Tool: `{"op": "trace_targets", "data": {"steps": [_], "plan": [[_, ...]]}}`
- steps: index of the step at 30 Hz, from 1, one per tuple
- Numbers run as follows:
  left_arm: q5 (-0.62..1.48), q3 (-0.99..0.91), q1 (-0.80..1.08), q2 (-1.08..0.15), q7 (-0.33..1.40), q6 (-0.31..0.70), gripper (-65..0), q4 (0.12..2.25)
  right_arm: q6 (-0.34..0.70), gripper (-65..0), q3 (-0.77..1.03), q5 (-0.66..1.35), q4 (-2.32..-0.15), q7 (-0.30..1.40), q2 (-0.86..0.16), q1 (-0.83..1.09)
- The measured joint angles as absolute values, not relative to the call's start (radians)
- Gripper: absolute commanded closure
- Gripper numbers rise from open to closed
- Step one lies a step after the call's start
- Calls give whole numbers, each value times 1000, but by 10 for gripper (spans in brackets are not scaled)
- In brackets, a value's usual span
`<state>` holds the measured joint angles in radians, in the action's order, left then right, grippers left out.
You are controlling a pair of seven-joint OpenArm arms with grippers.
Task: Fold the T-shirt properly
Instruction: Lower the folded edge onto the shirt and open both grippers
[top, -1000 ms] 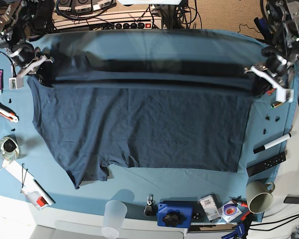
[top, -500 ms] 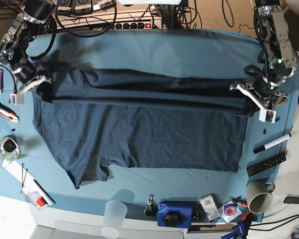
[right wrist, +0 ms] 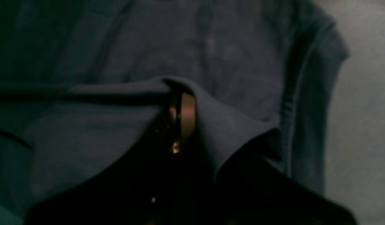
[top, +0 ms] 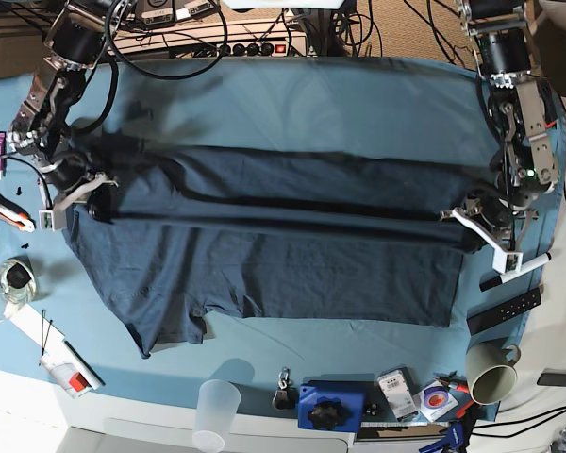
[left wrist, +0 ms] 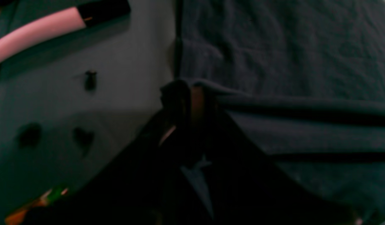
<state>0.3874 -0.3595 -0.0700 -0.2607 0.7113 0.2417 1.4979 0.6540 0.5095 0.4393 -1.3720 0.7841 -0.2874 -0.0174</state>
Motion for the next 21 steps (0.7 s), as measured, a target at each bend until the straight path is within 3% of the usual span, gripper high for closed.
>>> {"op": "trace_targets", "data": {"steps": [21], "plan": [[385,-359,-95,-258,676,241,0,1431,652,0,504,374,-1188,717,-287,-144]]}}
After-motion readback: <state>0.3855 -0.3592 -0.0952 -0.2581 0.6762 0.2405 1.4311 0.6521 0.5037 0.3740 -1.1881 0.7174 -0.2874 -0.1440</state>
